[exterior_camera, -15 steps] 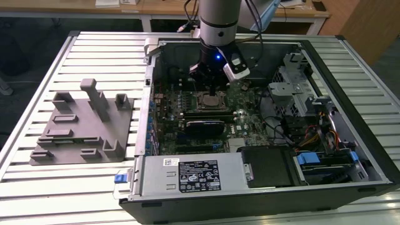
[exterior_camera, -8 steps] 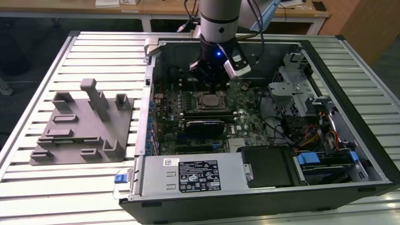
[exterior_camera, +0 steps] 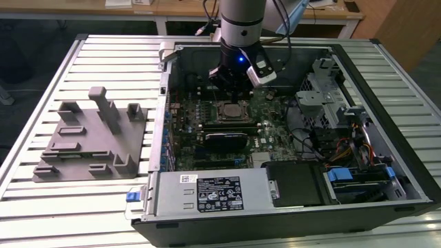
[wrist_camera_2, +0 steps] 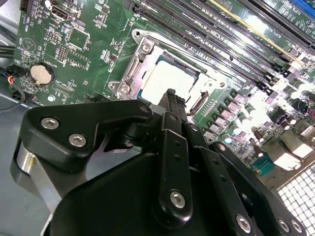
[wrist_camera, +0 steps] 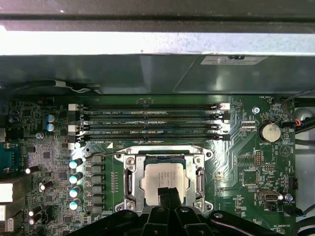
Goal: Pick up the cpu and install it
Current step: 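Install the first cpu locking lever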
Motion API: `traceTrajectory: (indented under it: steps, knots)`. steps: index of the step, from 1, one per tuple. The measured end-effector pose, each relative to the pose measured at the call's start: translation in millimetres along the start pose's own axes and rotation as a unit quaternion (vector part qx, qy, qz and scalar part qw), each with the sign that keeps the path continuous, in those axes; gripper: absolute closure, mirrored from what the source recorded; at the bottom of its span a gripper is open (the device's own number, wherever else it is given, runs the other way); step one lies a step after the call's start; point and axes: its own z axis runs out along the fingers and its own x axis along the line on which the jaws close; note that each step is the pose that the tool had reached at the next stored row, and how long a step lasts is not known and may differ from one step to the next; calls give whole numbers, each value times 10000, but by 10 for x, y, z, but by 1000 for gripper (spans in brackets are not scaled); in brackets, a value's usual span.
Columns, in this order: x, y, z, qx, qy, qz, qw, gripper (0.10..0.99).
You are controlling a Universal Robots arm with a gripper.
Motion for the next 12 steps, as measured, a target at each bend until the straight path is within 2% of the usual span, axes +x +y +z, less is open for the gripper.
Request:
traceTrajectory:
  steps: [4, 12]
  knots:
    - [18, 0, -1, 0, 0, 0, 10000, 980]
    - [112, -3, -4, 0, 0, 0, 10000, 980]
